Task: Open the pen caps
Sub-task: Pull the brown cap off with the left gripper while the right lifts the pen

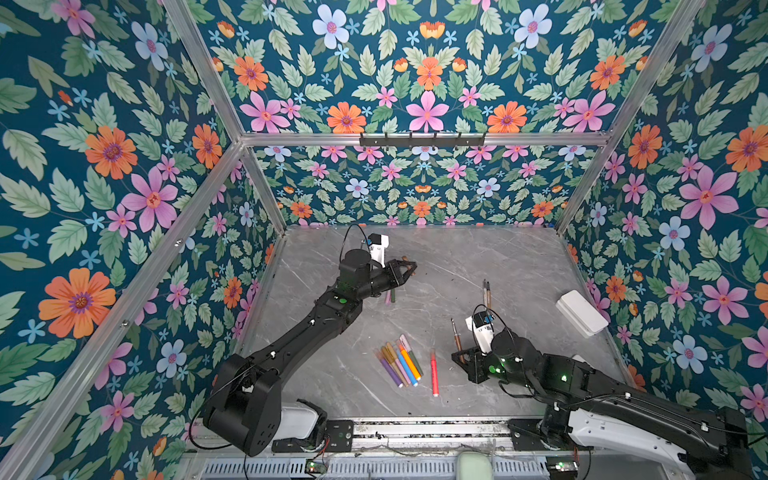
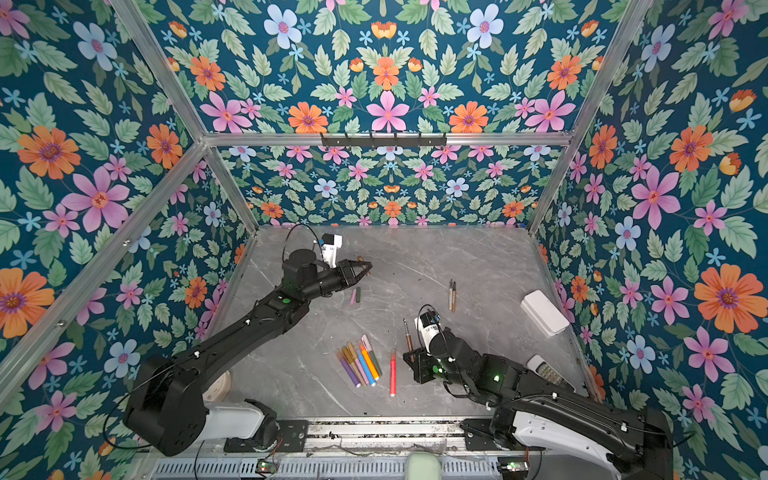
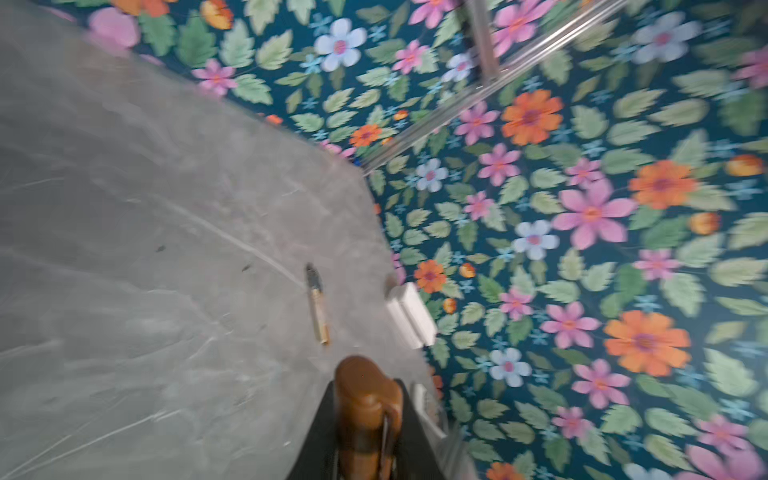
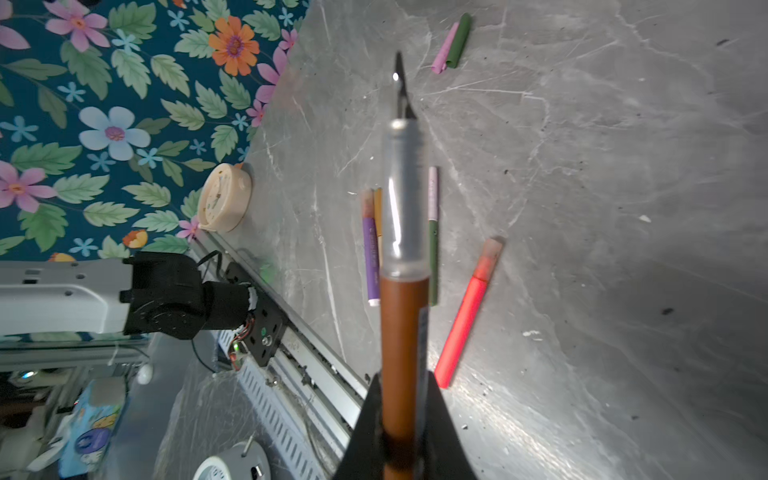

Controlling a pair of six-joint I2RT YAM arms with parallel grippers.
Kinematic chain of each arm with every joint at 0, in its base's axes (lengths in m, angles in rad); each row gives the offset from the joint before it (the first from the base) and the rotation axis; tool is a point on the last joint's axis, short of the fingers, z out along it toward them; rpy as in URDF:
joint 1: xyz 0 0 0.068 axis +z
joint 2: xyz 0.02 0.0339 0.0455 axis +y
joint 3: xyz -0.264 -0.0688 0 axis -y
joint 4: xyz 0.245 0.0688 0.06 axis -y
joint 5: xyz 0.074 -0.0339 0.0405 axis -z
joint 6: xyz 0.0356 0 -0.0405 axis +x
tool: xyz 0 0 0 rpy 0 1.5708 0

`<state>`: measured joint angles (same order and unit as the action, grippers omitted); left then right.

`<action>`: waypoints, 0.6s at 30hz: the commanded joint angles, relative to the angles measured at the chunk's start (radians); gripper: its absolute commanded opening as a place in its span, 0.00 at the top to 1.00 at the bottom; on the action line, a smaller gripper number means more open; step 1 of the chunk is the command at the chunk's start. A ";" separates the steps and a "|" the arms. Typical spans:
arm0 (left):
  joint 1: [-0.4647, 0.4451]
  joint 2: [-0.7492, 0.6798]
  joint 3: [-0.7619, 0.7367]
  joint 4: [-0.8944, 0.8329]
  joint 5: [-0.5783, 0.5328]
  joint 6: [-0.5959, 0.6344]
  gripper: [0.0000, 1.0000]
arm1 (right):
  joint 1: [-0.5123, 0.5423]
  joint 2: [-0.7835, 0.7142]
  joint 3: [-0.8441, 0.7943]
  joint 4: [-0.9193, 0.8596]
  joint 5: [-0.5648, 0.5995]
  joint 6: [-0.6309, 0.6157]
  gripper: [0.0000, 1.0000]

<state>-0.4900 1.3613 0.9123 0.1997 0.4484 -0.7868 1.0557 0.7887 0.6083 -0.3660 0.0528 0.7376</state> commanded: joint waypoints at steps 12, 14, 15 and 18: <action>0.129 0.301 -0.017 -0.235 -0.272 0.334 0.75 | -0.017 -0.073 -0.027 -0.165 0.136 0.068 1.00; 0.133 0.344 0.011 -0.226 -0.255 0.339 0.75 | -0.016 -0.077 -0.031 -0.165 0.134 0.072 1.00; 0.135 0.365 0.029 -0.228 -0.246 0.340 0.75 | -0.017 -0.081 -0.033 -0.165 0.134 0.075 1.00; 0.138 0.402 0.070 -0.246 -0.246 0.351 0.75 | -0.016 -0.094 -0.040 -0.174 0.138 0.078 1.00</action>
<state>-0.3550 1.7470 0.9592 -0.0532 0.1928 -0.4671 1.0386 0.7029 0.5709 -0.5224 0.1673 0.8082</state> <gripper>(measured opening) 0.253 0.122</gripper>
